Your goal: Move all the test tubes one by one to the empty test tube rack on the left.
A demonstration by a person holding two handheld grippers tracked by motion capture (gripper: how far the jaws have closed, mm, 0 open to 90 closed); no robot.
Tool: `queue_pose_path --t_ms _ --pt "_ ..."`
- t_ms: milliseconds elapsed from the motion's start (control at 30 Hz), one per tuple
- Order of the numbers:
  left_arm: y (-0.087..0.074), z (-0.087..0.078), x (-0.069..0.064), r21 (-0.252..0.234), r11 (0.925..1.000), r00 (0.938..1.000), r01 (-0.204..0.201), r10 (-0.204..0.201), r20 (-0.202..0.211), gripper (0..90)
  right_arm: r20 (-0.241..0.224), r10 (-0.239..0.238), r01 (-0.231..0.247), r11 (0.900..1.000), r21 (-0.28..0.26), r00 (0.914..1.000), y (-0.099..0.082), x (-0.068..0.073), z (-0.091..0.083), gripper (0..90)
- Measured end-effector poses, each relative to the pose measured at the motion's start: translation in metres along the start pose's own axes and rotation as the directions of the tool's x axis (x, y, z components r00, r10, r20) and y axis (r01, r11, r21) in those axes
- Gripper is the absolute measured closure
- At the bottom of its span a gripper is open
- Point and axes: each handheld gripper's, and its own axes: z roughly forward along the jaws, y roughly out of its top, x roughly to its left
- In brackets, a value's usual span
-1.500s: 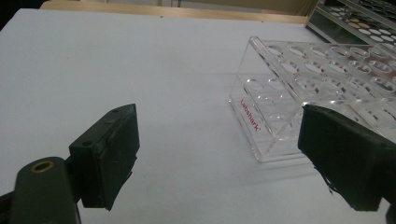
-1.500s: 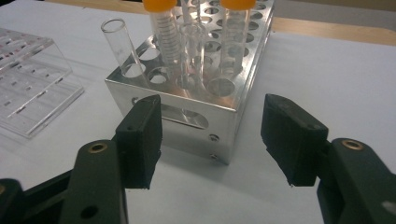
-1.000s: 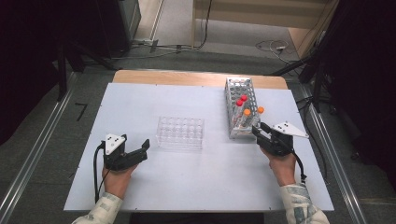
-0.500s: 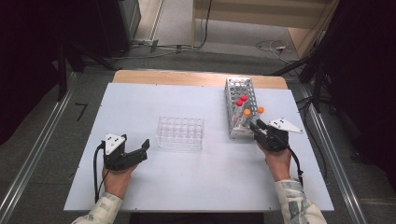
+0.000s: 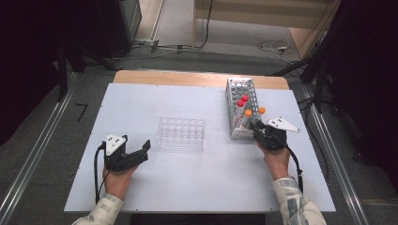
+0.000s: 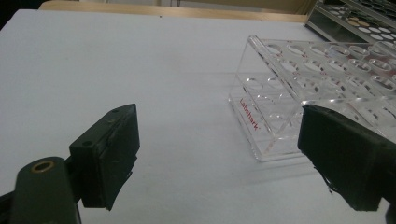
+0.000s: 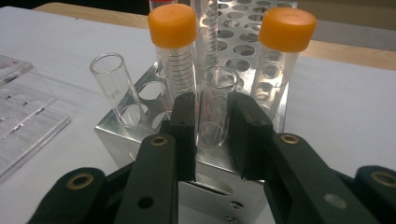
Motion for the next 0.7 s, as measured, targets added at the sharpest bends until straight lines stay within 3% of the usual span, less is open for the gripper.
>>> queue_pose_path --t_ms 333,700 --pt "0.0 0.0 0.0 0.002 1.0 1.0 -0.001 0.001 -0.001 13.3 -0.002 0.001 -0.001 1.0 -0.009 1.0 0.002 0.0 -0.002 72.7" --pt "0.0 0.0 0.0 -0.002 1.0 1.0 0.001 -0.001 0.002 13.3 0.005 -0.009 0.009 0.9969 -0.078 0.9999 0.022 0.001 -0.025 72.8"
